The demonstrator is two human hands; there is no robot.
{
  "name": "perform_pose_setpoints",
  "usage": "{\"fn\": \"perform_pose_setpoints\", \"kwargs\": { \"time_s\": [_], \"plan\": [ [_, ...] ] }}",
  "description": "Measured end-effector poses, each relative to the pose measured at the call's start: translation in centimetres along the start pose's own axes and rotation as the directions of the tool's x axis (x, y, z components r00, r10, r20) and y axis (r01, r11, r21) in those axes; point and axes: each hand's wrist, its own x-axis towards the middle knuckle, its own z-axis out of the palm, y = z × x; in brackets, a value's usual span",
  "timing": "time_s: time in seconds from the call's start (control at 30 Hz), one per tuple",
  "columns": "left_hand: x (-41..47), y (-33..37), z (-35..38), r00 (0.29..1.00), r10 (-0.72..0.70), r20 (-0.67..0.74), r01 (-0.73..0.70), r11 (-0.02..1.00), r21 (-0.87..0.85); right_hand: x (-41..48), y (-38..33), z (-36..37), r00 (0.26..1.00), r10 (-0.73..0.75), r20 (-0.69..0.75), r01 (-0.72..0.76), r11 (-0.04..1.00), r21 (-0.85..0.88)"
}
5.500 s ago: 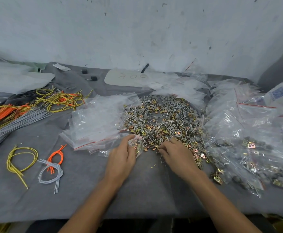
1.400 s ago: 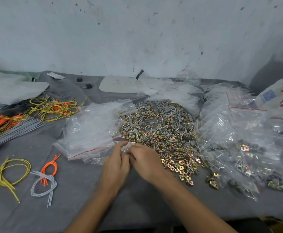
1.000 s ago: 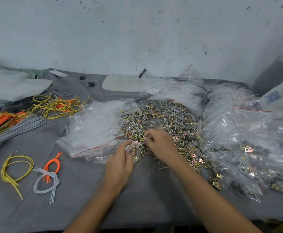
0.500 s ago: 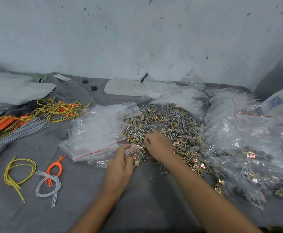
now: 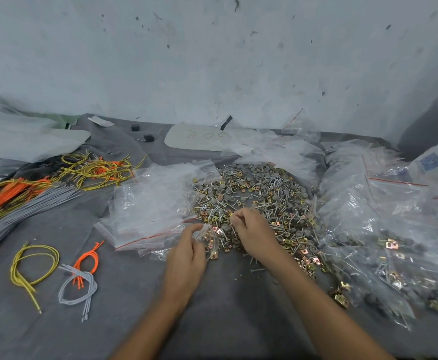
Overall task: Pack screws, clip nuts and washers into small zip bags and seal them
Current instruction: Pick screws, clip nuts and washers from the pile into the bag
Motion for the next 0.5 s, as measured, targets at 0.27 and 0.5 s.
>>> {"fn": "perform_pose_setpoints", "kwargs": {
  "time_s": [0.27,0.5],
  "plan": [
    [-0.1,0.1,-0.1,1.000,0.028,0.004,-0.028,1.000,0.002,-4.4,-1.8,2.1,0.984,-0.174,0.035,0.171,0.983,0.070],
    [-0.1,-0.1,-0.1,0.999,0.031,0.017,-0.032,0.999,0.031,-4.4,-2.5,3.1,0.961,-0.265,0.074,0.275,0.926,-0.258]
  ]
}}
